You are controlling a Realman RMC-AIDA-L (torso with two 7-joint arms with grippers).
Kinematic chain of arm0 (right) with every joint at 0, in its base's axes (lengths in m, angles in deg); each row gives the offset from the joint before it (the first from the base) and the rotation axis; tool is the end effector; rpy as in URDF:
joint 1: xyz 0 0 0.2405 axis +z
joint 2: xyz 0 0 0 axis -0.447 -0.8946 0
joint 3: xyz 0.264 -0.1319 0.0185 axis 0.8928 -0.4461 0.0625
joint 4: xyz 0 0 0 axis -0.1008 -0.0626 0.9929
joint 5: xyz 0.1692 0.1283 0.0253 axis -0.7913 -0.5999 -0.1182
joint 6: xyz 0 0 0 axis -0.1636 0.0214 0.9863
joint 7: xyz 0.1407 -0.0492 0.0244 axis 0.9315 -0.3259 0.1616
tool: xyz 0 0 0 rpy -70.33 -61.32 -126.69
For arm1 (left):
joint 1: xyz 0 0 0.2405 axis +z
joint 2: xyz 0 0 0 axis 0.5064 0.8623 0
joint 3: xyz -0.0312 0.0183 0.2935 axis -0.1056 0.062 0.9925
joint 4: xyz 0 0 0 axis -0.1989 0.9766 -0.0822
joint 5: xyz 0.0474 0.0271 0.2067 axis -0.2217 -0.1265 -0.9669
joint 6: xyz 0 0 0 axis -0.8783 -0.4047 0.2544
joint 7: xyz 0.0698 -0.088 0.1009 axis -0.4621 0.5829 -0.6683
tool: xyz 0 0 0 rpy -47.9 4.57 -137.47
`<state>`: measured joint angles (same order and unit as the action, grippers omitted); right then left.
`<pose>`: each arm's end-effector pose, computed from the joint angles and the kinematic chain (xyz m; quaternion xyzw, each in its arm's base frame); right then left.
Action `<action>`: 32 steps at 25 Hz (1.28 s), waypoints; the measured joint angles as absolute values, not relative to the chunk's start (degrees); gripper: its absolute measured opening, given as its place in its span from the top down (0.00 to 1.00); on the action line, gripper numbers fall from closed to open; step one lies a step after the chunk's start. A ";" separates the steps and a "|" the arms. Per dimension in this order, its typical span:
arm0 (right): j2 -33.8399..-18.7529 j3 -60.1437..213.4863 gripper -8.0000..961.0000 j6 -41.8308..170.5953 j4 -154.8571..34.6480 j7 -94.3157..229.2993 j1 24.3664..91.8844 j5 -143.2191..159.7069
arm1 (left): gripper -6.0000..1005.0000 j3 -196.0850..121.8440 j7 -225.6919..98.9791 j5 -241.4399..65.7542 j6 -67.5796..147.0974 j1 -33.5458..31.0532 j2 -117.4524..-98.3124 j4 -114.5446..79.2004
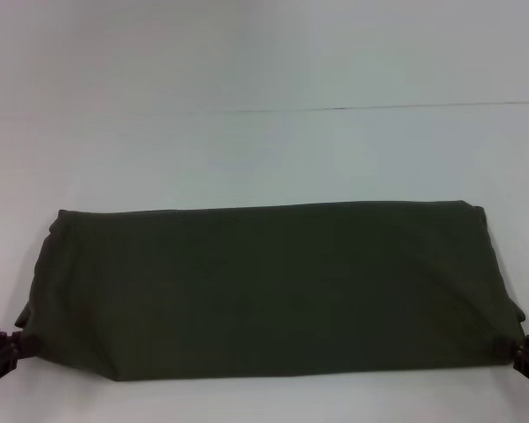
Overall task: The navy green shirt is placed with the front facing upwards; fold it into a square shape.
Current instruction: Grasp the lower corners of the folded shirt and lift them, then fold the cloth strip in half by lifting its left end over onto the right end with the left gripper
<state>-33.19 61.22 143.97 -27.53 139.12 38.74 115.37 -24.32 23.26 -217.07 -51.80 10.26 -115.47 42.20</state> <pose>0.4153 0.2370 -0.0077 -0.8600 0.3849 0.2222 0.2508 -0.3826 0.2717 0.0432 -0.9061 -0.3517 -0.0936 0.2155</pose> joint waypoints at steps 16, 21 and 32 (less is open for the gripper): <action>-32.91 69.44 0.35 145.58 -23.20 138.85 38.47 115.34 | 0.66 -26.67 23.69 -213.50 -49.80 10.02 -115.29 42.77; -32.99 71.03 0.25 147.17 -22.83 137.13 39.91 114.53 | 0.40 -29.29 25.99 -207.71 -47.24 9.89 -115.31 42.32; -33.42 55.11 0.18 156.90 -22.92 128.65 47.29 115.25 | 0.42 -26.97 46.51 -206.52 -41.37 7.06 -113.79 41.56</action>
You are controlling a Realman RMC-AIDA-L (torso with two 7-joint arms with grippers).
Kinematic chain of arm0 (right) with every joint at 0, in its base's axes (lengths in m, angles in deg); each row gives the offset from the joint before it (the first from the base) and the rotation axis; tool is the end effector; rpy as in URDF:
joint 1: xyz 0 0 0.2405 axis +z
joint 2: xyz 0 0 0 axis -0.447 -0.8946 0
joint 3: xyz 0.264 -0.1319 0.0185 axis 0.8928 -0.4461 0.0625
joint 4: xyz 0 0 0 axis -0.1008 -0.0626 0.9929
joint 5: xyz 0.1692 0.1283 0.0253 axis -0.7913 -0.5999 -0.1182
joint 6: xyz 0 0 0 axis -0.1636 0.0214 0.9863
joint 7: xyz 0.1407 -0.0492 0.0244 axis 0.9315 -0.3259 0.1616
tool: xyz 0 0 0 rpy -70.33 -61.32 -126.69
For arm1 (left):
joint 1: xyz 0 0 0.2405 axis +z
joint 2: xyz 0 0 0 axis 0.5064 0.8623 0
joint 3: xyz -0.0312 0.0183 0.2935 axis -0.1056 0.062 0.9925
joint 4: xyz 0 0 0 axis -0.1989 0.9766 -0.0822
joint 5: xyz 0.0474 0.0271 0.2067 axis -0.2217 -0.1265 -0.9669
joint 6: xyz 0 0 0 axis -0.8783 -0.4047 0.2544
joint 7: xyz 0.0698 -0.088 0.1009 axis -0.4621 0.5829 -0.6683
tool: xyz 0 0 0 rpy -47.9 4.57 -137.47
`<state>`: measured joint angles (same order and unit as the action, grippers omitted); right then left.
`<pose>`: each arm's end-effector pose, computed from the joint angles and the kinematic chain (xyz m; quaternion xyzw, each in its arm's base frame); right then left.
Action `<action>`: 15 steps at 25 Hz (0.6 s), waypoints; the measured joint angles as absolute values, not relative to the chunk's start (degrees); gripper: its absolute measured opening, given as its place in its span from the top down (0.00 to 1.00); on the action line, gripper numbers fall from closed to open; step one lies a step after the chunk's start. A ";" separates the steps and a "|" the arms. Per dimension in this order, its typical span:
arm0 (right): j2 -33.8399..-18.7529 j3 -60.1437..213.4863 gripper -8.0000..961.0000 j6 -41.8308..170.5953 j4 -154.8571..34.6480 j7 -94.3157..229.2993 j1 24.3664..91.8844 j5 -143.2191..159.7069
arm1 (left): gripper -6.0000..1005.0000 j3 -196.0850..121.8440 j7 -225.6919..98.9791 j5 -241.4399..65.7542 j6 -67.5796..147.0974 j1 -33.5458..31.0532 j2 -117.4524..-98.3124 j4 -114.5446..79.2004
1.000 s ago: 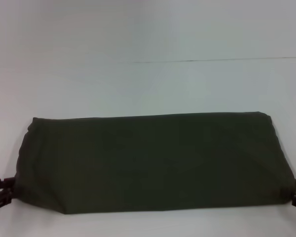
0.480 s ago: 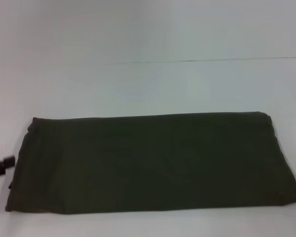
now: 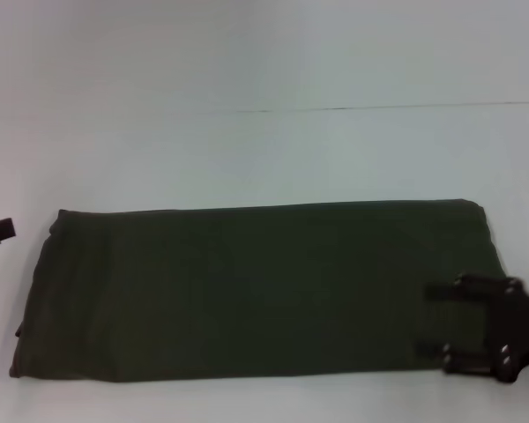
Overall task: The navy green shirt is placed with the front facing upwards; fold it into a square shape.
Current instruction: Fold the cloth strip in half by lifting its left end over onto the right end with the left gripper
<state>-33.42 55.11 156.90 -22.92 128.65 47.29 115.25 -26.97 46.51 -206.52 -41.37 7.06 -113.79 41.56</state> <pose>0.3411 0.2797 -0.0079 -0.9440 0.1610 0.2467 0.1486 -0.3753 0.3231 0.0824 -0.7884 -0.4856 -0.2142 0.3109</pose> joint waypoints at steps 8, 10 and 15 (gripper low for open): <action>-32.94 46.99 0.18 155.90 -22.58 128.54 50.00 115.27 | 0.41 -19.90 61.28 -214.90 -41.92 5.05 -113.58 42.43; -32.87 46.80 0.18 155.70 -22.56 128.54 50.46 115.27 | 0.40 -18.48 64.18 -216.47 -41.42 4.50 -113.78 42.55; -33.03 46.56 0.18 155.14 -22.54 128.56 51.36 115.27 | 0.39 -17.22 67.11 -217.92 -39.64 4.29 -114.00 42.37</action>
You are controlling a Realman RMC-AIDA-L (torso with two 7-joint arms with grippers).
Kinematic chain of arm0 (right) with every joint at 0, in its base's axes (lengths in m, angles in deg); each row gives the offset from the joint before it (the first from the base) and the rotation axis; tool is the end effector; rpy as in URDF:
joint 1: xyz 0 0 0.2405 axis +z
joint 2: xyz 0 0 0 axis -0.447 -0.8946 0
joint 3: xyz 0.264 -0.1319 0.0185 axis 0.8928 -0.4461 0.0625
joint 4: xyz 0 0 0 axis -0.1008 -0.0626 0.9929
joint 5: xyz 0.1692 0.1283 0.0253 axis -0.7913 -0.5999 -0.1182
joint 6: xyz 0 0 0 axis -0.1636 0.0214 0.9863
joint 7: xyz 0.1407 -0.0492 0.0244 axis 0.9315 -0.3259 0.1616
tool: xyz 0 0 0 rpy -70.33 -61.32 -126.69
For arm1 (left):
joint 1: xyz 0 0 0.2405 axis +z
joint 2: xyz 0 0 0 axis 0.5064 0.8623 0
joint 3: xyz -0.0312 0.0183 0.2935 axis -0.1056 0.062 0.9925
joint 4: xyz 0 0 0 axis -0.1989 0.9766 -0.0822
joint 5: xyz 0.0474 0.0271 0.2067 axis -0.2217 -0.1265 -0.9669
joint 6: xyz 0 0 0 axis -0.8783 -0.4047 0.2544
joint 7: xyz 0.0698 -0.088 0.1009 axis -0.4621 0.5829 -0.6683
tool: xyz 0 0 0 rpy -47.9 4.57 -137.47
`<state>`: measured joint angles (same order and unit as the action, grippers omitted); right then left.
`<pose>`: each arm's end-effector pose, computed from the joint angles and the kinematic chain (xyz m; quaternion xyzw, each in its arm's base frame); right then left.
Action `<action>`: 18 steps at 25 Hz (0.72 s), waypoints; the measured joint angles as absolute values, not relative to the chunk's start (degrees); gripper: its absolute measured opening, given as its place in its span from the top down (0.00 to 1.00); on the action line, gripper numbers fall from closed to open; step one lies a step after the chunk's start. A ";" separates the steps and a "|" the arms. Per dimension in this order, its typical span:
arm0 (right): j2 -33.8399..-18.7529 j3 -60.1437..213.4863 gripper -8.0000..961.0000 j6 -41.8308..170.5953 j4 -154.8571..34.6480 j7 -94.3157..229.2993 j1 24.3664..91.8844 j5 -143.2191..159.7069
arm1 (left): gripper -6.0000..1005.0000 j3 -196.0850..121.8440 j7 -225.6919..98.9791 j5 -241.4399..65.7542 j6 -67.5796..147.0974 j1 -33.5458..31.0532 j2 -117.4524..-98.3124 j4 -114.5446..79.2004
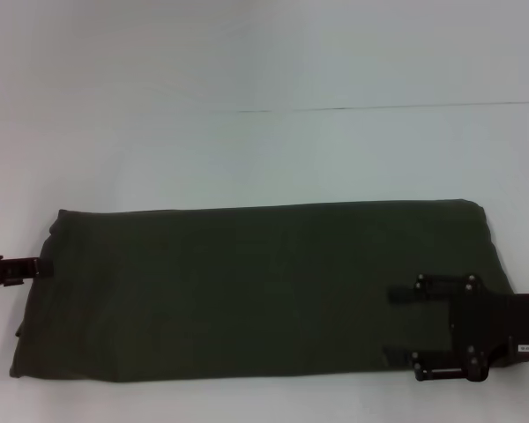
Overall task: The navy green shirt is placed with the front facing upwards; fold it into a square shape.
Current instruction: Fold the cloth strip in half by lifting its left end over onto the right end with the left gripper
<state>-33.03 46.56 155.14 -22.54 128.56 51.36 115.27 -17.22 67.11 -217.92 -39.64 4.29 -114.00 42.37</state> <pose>0.3164 0.3016 -0.0225 -0.9676 0.1028 0.2106 0.0940 -0.3657 0.3383 0.0539 -0.7499 -0.6013 -0.1260 0.2453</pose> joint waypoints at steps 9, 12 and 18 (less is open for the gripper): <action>-33.35 45.79 0.18 153.41 -23.34 128.66 52.05 115.26 | 0.26 -17.28 68.71 -218.88 -37.28 4.73 -113.88 41.89; -33.37 45.75 0.18 153.12 -23.46 128.94 52.24 115.26 | 0.19 -17.06 68.62 -220.03 -36.65 4.43 -113.84 40.99; -33.47 45.52 0.18 152.28 -24.69 129.10 53.05 115.26 | 0.11 -15.91 68.16 -221.52 -34.90 3.37 -113.54 38.53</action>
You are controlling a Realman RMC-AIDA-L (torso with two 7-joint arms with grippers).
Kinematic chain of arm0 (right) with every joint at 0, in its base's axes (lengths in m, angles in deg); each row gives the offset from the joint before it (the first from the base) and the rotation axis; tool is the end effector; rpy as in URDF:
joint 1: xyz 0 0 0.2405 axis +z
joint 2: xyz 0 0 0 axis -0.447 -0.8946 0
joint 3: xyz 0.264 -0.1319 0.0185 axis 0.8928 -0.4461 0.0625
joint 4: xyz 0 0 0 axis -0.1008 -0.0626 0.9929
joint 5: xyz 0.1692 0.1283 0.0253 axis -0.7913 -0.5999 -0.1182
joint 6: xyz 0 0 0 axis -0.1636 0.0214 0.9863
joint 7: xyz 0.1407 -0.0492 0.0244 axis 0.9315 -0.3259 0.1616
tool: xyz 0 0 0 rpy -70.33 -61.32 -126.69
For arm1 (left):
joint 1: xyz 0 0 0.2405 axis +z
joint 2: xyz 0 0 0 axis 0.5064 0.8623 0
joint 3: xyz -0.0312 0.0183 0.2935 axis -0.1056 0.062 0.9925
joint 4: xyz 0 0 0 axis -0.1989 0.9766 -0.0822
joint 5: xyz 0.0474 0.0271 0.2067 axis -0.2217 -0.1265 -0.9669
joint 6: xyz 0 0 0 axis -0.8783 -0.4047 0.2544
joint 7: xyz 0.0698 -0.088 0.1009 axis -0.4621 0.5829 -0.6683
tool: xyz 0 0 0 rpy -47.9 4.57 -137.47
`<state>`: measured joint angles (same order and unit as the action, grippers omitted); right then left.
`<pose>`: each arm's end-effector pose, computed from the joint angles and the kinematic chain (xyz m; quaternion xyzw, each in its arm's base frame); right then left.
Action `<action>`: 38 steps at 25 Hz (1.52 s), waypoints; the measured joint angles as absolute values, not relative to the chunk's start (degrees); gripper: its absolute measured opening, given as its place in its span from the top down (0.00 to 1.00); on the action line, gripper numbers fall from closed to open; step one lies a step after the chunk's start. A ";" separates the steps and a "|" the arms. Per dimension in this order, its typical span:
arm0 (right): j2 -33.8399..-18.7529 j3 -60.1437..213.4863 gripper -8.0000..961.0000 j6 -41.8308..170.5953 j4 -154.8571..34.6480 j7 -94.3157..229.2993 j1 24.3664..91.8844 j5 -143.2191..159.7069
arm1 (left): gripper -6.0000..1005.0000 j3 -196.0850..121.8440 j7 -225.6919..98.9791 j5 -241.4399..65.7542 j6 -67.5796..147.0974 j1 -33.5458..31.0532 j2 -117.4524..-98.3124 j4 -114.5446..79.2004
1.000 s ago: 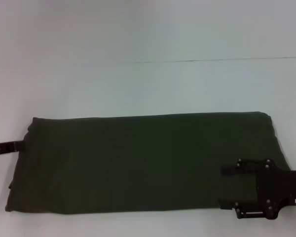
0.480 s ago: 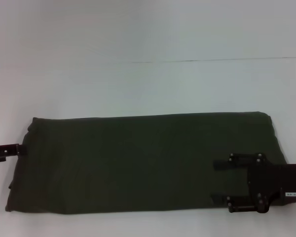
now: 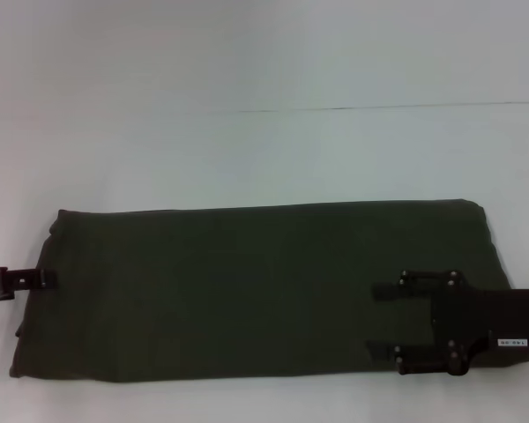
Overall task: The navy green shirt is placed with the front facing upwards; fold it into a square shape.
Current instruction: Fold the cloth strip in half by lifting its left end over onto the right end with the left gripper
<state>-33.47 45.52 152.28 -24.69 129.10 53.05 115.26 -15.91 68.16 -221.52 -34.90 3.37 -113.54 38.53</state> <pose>0.3104 0.3105 -0.0347 -0.9679 0.1094 0.2074 0.0909 -0.3777 0.3438 0.0433 -0.7386 -0.6166 -0.0946 0.2556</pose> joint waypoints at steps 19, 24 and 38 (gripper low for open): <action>-33.47 45.09 0.19 151.75 -25.01 129.12 53.78 115.26 | 0.11 -15.23 68.16 -221.58 -32.84 3.65 -113.46 36.92; -33.47 45.09 0.19 151.43 -25.01 129.17 53.94 115.26 | 0.11 -15.15 68.16 -221.58 -33.26 3.39 -113.46 36.21; -33.46 45.09 0.19 150.94 -25.01 129.19 53.88 115.26 | 0.11 -15.08 68.27 -221.57 -33.39 2.67 -113.33 35.01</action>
<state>-33.46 45.09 150.94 -25.01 129.19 53.88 115.26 -15.08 68.27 -221.57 -33.39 2.67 -113.33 35.01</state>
